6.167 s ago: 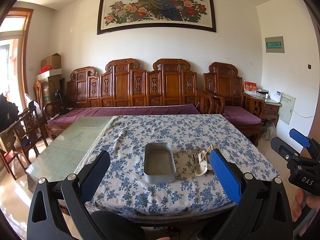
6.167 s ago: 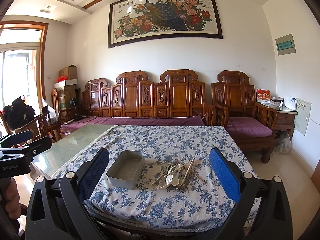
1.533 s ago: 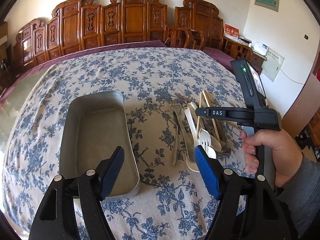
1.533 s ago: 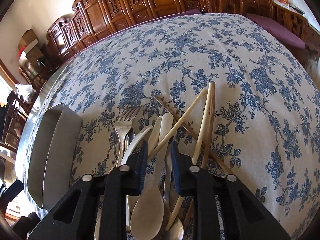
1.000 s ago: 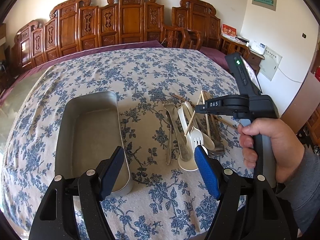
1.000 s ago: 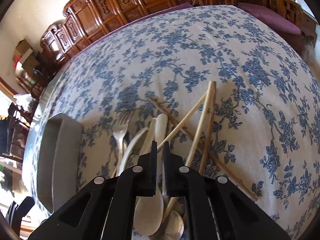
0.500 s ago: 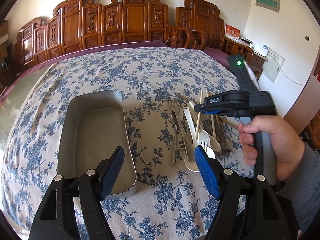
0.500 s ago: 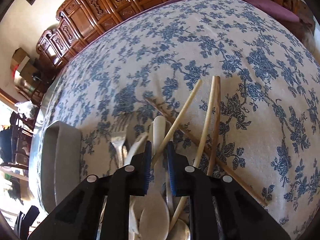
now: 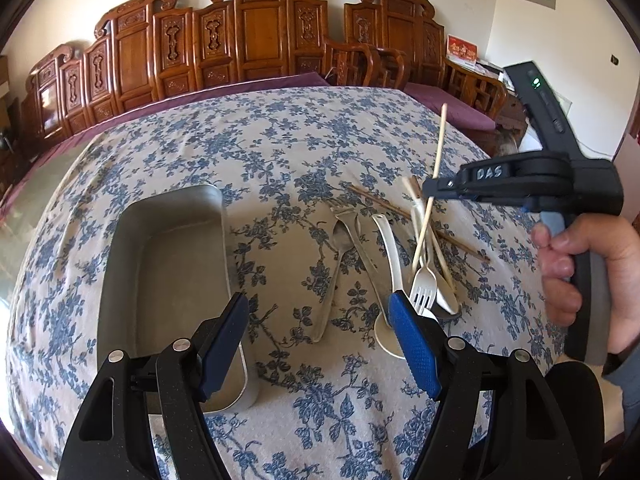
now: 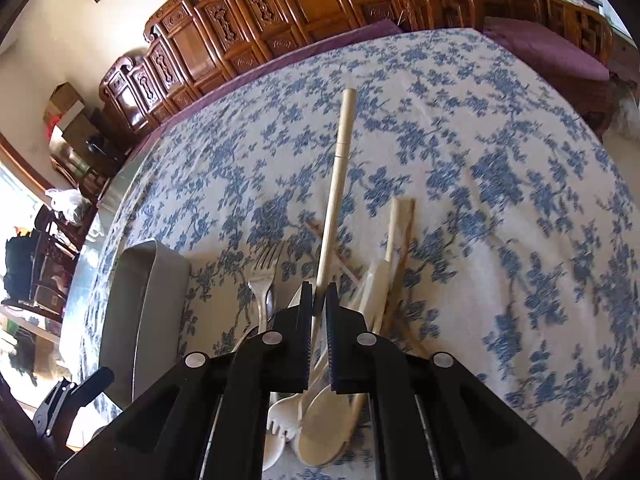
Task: Organize utensils
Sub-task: 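Grasp a wooden chopstick from the pile with the right gripper and lift it, then grasp a steel fork with the left gripper while the right gripper holds the chopstick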
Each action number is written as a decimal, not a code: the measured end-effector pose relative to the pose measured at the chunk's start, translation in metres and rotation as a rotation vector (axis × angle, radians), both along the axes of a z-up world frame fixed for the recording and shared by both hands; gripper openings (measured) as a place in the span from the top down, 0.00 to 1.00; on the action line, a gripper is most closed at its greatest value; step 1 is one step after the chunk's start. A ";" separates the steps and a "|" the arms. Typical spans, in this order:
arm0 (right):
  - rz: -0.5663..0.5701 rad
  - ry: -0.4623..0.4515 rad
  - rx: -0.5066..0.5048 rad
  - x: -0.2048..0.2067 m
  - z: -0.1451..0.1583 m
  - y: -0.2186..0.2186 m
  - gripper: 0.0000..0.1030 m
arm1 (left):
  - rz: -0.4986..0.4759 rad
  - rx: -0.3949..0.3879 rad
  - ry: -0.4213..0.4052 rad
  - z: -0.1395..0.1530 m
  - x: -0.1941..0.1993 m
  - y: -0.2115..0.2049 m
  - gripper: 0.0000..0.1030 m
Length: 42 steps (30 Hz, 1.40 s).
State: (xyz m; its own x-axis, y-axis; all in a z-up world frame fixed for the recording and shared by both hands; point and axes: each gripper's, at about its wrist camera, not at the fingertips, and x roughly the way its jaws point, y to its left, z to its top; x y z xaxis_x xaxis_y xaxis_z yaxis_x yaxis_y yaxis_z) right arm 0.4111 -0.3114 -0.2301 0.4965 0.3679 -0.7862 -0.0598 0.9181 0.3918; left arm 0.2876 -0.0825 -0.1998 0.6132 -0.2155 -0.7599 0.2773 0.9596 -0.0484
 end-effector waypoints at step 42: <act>0.188 -0.011 -0.120 -0.018 0.018 -0.032 0.94 | -0.033 -0.035 0.224 -0.062 0.095 -0.052 0.75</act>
